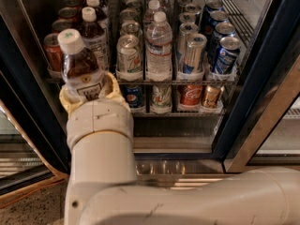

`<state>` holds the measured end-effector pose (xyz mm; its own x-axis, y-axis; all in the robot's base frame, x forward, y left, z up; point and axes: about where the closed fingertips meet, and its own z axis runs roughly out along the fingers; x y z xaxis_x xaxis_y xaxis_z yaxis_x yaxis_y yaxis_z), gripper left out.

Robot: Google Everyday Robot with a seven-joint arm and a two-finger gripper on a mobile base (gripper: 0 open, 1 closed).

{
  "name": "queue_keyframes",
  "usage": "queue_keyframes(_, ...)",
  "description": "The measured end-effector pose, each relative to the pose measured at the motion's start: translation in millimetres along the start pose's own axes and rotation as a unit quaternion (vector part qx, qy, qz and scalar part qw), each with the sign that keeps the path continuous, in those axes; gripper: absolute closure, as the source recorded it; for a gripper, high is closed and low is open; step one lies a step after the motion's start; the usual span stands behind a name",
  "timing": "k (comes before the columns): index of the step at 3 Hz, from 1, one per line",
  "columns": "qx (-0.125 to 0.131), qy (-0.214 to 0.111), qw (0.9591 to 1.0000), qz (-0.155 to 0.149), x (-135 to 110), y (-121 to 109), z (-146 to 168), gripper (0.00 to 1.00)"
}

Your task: Pick blue plastic bottle from top shelf of fridge

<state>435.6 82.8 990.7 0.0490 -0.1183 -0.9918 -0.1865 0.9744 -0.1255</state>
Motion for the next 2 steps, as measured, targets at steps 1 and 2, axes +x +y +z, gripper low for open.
queue_keyframes(1,-0.047,0.035,0.9983,-0.002,21,18,-40,1.0)
queue_keyframes(2,-0.058,0.035,0.9974,-0.026,32,25,-55,1.0)
